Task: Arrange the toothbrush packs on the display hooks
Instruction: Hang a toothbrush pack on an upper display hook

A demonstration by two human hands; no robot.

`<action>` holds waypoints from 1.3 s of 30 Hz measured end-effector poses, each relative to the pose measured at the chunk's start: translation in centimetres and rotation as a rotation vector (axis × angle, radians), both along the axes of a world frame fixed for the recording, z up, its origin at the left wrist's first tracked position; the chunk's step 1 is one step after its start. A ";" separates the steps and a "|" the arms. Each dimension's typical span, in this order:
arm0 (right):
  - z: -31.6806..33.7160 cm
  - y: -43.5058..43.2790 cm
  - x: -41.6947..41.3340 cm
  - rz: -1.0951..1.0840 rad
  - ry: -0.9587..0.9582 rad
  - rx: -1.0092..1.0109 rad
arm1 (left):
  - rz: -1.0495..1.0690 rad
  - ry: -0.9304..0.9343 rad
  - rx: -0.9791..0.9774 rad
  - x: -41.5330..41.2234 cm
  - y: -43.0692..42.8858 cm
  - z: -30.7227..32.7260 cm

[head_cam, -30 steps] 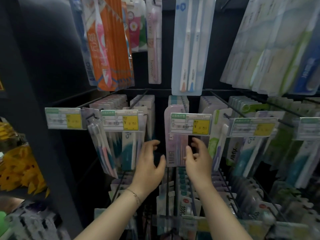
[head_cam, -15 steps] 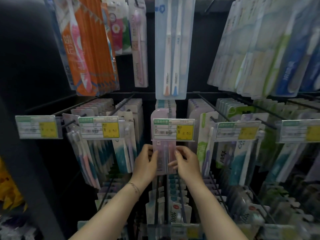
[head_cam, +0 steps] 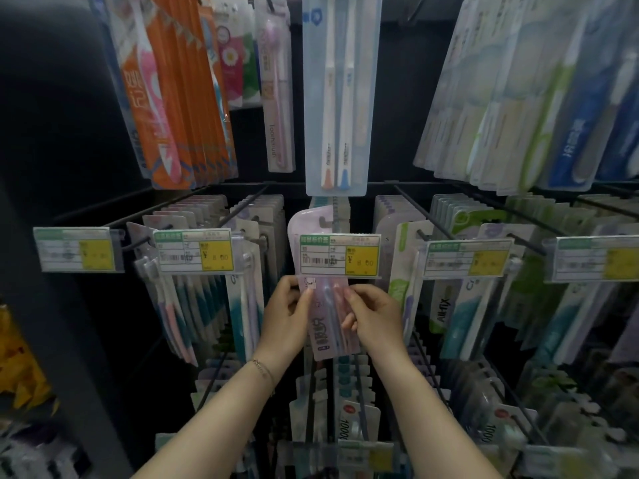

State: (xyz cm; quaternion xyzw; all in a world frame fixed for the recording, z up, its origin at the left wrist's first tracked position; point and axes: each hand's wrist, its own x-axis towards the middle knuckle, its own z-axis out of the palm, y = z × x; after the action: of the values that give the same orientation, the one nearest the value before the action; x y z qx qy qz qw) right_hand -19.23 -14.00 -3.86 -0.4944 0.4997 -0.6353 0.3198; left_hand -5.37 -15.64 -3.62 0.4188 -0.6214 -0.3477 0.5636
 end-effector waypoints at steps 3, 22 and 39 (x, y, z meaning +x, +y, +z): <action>0.1 0.3 -0.3 0.015 0.097 0.007 | 0.010 0.019 0.018 0.2 0.4 -0.6; -0.2 7.0 -0.9 0.310 0.186 0.102 | 0.039 0.120 0.040 1.2 9.1 -2.7; -2.3 14.9 -1.8 0.145 0.116 0.174 | -0.206 0.063 0.143 0.8 14.1 -3.3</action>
State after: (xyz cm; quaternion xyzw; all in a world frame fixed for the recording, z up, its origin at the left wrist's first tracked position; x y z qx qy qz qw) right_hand -21.02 0.95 -6.17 -0.5355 0.5336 -0.5351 0.3771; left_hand -4.62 -1.56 -6.96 0.3807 -0.6165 -0.4604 0.5128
